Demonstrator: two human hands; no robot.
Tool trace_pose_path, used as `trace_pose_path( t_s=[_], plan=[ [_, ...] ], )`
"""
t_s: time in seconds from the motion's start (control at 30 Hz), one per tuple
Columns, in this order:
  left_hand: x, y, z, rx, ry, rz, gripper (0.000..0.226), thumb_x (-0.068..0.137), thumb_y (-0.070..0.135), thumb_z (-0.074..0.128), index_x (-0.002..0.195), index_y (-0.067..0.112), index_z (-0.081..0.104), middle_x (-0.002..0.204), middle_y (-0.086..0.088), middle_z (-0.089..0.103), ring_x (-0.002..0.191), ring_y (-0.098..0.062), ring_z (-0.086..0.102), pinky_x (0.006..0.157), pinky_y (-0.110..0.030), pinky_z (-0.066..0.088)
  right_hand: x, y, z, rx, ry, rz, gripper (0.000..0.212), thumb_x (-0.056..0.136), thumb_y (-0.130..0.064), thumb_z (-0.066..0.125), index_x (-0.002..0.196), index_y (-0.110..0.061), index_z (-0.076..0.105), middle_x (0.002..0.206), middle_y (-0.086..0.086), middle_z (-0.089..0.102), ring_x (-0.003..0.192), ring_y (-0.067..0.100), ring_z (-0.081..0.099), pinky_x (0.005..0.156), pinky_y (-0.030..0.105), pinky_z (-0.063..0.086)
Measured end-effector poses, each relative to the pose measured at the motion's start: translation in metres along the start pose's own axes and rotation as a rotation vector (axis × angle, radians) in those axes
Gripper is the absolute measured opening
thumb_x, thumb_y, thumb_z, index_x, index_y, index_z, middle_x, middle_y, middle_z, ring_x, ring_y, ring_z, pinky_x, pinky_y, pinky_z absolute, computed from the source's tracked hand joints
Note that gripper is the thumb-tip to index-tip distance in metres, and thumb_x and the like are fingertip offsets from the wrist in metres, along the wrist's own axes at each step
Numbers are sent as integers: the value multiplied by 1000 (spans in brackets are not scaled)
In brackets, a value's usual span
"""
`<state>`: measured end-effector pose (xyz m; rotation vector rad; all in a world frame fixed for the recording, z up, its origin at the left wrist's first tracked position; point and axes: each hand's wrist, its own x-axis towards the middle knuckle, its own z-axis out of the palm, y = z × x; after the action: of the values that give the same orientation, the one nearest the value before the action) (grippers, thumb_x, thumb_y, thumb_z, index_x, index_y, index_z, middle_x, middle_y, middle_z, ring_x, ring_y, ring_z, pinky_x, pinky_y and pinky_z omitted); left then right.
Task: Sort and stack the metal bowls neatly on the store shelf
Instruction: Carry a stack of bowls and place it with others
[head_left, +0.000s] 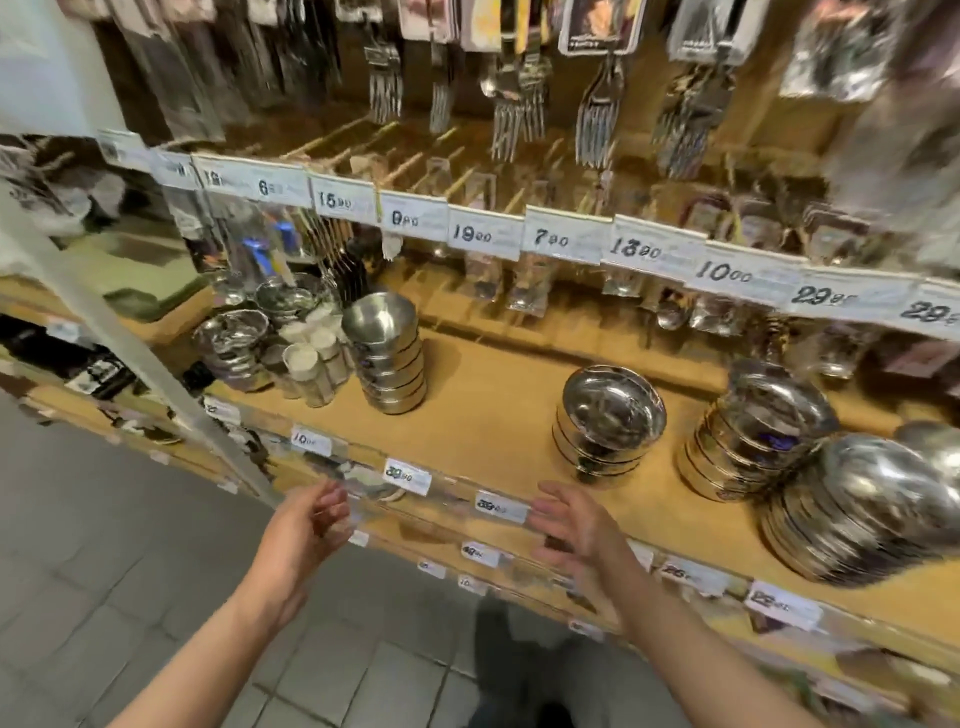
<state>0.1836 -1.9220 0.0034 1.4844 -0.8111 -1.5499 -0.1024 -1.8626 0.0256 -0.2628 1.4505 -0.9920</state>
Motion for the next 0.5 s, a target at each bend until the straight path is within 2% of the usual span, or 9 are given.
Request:
trace_pose_path(
  t_s=[0.1,0.17,0.23,0.3,0.33,0.43,0.5],
  plan=[
    [28,-2,20,-12,-73,-41,26,106,31,46,83,24,56,76,7,55,68,-7,58,70,-29,46,-1,-8,-4,6,60,-15,35,106,-25,49,132,-2,56,131,18,60,112,27,62,96,46,54],
    [40,-4,38,14,-97,-52,23,106,30,47,91,20,61,83,4,59,79,-12,61,73,-31,47,2,-14,-8,41,89,-20,29,105,-27,51,122,-5,59,124,14,62,100,21,62,90,39,57],
    [48,-4,61,36,-142,-46,21,105,28,50,97,17,65,82,3,65,87,-16,63,78,-34,50,6,-21,-14,72,97,-77,27,106,-26,50,122,-6,59,126,11,62,109,20,62,84,34,59],
    [54,-3,83,62,-209,-45,19,103,27,53,97,17,67,77,5,69,88,-17,64,82,-37,51,11,-23,-21,84,115,-111,28,107,-27,47,123,-9,61,126,9,62,110,20,62,93,41,58],
    [56,-2,93,70,-240,-45,17,102,27,54,98,17,67,78,5,70,89,-17,64,82,-37,52,11,-22,-25,95,121,-121,28,106,-28,46,122,-11,61,122,8,62,106,19,63,93,44,58],
    [61,3,125,82,-342,-27,15,102,27,55,99,17,66,89,1,70,92,-17,65,79,-36,51,12,-17,-42,122,153,-192,29,105,-33,46,121,-14,62,112,7,67,104,19,65,65,29,60],
    [62,4,143,108,-404,-23,16,103,26,52,100,16,64,91,-2,69,88,-15,66,78,-35,52,6,-14,-54,123,217,-217,28,106,-36,45,114,-19,64,99,0,73,97,15,69,68,28,59]
  ],
)
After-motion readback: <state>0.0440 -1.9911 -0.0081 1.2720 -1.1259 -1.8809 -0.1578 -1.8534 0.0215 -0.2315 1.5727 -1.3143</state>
